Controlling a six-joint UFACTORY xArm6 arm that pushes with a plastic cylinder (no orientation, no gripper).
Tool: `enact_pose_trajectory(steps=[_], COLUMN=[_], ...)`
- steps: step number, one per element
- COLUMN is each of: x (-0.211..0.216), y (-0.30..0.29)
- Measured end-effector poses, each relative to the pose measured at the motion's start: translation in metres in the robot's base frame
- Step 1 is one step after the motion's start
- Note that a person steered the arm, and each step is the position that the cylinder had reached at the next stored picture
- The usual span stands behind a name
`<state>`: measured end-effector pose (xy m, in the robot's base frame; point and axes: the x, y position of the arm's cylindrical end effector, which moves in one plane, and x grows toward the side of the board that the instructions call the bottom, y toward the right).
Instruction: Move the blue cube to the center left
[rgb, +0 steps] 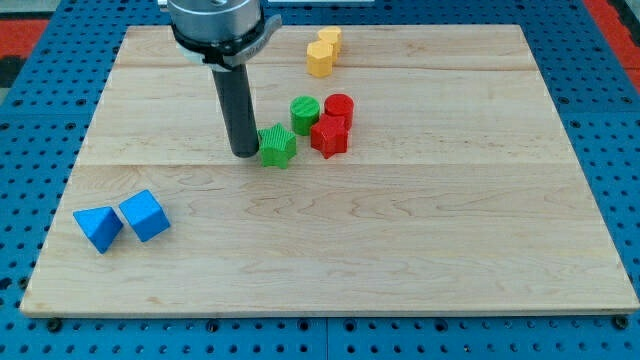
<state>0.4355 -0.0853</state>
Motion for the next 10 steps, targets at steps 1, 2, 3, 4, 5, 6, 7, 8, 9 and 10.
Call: enact_pose_trajectory(steps=[1, 2, 3, 4, 5, 6, 7, 8, 9, 10], x=[0.017, 0.007, -0.004, 0.048, 0.114, 0.116, 0.116, 0.107, 0.08, 0.041], y=[0.028, 0.063, 0.076, 0.077, 0.042, -0.044, -0.054, -0.096, -0.1, -0.1])
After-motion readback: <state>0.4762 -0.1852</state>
